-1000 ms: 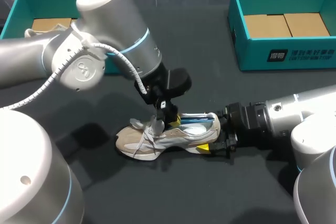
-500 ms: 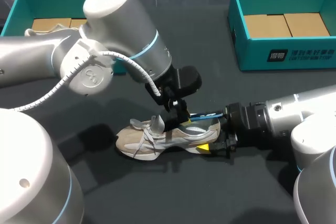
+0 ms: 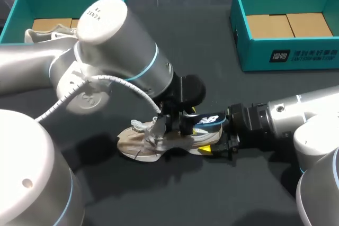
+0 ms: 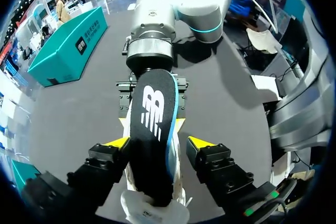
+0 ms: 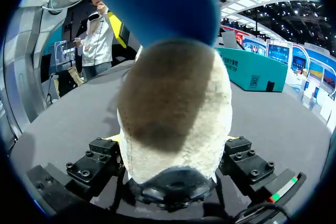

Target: Take the shoe out of the shoebox, open the shoe tongue, remove and reinsert the insole, then place the shoe into the shoebox

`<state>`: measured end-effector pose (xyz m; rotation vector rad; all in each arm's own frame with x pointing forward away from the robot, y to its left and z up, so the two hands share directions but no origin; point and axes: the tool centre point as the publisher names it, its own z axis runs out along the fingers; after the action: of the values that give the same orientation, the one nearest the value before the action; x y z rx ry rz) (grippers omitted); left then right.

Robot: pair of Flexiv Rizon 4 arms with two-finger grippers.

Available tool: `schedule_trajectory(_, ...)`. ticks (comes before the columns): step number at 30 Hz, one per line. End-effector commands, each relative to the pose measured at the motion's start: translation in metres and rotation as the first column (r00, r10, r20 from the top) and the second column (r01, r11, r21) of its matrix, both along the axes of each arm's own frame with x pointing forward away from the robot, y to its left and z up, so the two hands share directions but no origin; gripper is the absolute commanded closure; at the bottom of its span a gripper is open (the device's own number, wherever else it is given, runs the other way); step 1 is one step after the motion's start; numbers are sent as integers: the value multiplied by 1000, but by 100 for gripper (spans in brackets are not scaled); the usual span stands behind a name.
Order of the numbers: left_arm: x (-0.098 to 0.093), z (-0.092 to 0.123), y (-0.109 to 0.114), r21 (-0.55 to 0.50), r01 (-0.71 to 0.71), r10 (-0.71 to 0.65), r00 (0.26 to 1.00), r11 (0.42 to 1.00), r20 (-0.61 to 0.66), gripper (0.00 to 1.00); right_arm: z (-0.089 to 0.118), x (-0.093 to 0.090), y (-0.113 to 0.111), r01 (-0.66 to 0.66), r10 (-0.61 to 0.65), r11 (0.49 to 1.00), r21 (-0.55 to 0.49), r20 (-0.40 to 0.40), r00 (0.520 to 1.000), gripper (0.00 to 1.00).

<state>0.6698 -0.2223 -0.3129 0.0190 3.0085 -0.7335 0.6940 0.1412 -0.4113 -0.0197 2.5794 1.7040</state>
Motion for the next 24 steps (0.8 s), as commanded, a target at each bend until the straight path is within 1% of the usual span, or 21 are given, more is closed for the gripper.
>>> schedule_trajectory(1, -8, -7, 2, -19, -15, 16, 998, 1000, 60, 30, 1, -1, 1, 1, -1, 1000, -5, 0, 1000, 100)
schedule_trajectory(3, -7, -9, 1, -18, -9, 11, 996, 1000, 85, 30, 1, -1, 1, 1, -1, 1000, -5, 0, 1000, 100)
schedule_trajectory(8, -2, -14, -5, -14, -11, 12, 992, 1000, 126, 36, 1, -1, 1, 1, -1, 1000, -5, 0, 1000, 100)
schedule_trajectory(9, 0, -15, -7, -13, -12, 14, 992, 1000, 128, 39, 1, -1, 1, 1, -1, 1000, -5, 0, 1000, 100)
schedule_trajectory(10, 1, -16, -8, -10, -14, 15, 991, 1000, 132, 49, 1, -1, 1, 1, -1, 1000, -5, 0, 1000, 100)
schedule_trajectory(11, 3, -17, -9, -8, -19, 20, 990, 1000, 140, 51, 1, -1, 1, 1, -1, 1000, -5, 0, 1000, 100)
schedule_trajectory(12, 4, -18, -10, -7, -23, 24, 989, 1000, 143, 56, 1, -1, 1, 1, -1, 1000, -5, 0, 1000, 100)
schedule_trajectory(13, 6, -18, -11, -6, -24, 24, 989, 1000, 143, 64, 1, -1, 1, 1, -1, 1000, -5, 0, 1000, 100)
schedule_trajectory(14, 8, -18, -11, -6, -25, 26, 989, 1000, 144, 76, 1, -1, 1, 1, -1, 1000, -5, 0, 1000, 100)
schedule_trajectory(15, 9, -17, -11, -7, -27, 27, 989, 1000, 146, 100, 1, -1, 1, 1, -1, 1000, -5, 0, 1000, 100)
schedule_trajectory(24, 23, -8, -13, -30, -38, 42, 987, 999, 156, 100, 1, -1, 1, 1, -1, 1000, -5, 0, 1000, 100)
